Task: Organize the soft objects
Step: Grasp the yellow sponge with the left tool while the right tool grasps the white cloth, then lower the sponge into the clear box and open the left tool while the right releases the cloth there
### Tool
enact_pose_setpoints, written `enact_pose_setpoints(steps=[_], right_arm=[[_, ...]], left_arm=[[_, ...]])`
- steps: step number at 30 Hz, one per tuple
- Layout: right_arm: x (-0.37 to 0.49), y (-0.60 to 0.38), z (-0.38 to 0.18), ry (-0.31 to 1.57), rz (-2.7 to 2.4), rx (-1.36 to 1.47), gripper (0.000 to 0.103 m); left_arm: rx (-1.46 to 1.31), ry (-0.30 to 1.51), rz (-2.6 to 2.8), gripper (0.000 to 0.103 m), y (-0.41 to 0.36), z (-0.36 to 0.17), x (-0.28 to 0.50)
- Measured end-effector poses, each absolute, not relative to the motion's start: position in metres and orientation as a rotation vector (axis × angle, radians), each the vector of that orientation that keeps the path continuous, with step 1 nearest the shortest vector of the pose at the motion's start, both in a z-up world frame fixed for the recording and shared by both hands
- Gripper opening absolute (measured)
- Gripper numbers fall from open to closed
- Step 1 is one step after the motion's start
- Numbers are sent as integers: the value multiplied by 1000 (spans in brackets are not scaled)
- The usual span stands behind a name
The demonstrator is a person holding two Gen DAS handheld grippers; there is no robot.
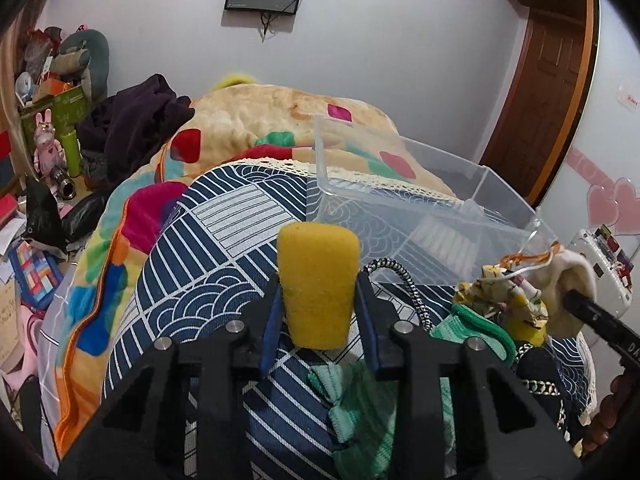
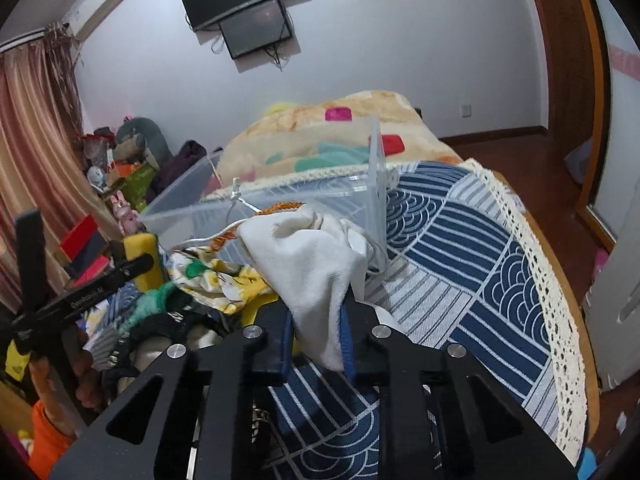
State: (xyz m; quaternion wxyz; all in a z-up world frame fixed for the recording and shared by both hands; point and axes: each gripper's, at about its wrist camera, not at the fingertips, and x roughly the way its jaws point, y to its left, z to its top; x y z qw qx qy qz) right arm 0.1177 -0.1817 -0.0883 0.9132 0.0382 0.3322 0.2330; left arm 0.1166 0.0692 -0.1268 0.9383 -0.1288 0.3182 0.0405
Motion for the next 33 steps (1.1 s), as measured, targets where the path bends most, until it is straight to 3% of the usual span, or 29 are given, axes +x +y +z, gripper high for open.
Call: enact_pose_setpoints(steps=[17, 33], right_arm=[[104, -176, -28, 475, 508, 50, 16], [159, -151, -10, 439, 484, 30, 16]], left_arm=[[-229, 487, 14, 32, 59, -65, 86], [-124, 525, -11, 32, 50, -34, 151]])
